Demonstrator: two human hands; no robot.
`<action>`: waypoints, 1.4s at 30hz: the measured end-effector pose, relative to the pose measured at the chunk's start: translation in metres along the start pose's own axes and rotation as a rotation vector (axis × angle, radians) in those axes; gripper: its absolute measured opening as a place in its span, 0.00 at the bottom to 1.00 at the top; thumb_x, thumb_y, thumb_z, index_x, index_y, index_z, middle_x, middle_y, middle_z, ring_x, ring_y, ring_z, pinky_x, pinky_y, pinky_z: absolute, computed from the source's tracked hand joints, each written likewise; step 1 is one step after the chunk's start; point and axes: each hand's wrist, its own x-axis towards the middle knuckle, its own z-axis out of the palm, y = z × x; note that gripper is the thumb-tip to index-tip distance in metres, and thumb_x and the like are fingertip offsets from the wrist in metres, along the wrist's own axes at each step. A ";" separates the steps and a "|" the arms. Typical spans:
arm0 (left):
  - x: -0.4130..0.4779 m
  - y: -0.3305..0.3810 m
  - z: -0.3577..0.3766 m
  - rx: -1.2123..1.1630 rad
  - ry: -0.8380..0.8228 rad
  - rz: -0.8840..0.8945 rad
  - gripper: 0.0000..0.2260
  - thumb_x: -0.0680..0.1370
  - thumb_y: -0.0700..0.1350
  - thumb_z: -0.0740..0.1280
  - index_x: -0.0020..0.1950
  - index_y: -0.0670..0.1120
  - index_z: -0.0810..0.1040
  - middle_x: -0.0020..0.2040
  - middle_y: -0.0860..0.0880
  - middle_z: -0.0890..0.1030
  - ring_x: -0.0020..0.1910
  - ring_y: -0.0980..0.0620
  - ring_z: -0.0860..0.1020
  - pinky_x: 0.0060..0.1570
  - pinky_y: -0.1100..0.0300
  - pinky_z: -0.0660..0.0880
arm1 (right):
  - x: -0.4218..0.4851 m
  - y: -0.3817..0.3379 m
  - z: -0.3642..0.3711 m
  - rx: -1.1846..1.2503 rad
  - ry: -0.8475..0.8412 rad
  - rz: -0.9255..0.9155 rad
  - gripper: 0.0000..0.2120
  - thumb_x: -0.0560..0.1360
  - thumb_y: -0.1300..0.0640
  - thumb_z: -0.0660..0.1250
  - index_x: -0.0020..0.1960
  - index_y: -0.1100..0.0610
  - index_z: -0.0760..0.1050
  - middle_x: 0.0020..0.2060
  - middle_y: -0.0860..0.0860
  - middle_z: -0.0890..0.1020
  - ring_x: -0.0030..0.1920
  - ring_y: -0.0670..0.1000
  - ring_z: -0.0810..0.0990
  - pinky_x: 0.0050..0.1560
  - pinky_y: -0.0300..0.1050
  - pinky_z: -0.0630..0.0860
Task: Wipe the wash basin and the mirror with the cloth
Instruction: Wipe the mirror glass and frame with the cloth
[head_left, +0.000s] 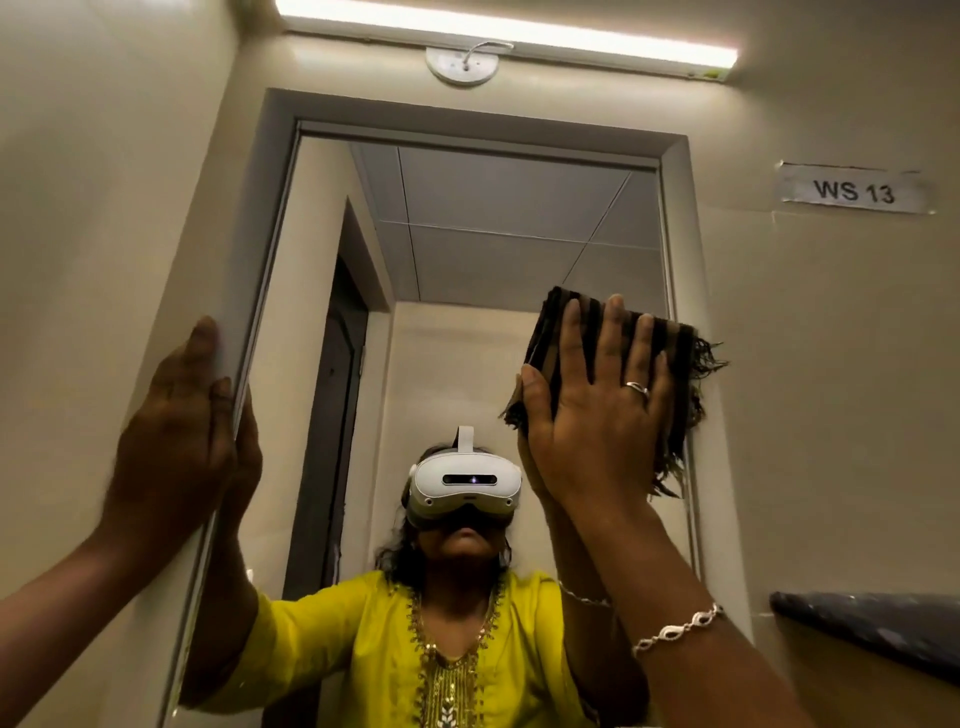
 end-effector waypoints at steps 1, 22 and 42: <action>0.000 -0.001 0.001 0.003 0.043 -0.031 0.24 0.79 0.41 0.58 0.73 0.55 0.56 0.69 0.63 0.62 0.65 0.68 0.63 0.65 0.65 0.64 | -0.001 -0.007 0.001 0.004 0.001 -0.003 0.30 0.76 0.41 0.47 0.74 0.54 0.57 0.73 0.60 0.59 0.73 0.64 0.56 0.69 0.57 0.47; 0.004 0.028 -0.027 -0.094 -0.173 -0.200 0.26 0.76 0.46 0.52 0.73 0.42 0.53 0.69 0.37 0.66 0.58 0.40 0.74 0.49 0.59 0.68 | -0.007 -0.176 0.010 0.227 -0.264 -0.291 0.29 0.80 0.43 0.46 0.75 0.51 0.37 0.74 0.57 0.36 0.72 0.60 0.30 0.67 0.56 0.26; 0.005 0.020 -0.030 0.083 -0.151 -0.116 0.19 0.79 0.36 0.57 0.70 0.37 0.60 0.59 0.30 0.74 0.48 0.32 0.78 0.45 0.51 0.74 | -0.020 -0.117 0.014 0.263 -0.114 -0.394 0.29 0.75 0.41 0.50 0.73 0.51 0.59 0.74 0.56 0.59 0.74 0.59 0.52 0.71 0.56 0.44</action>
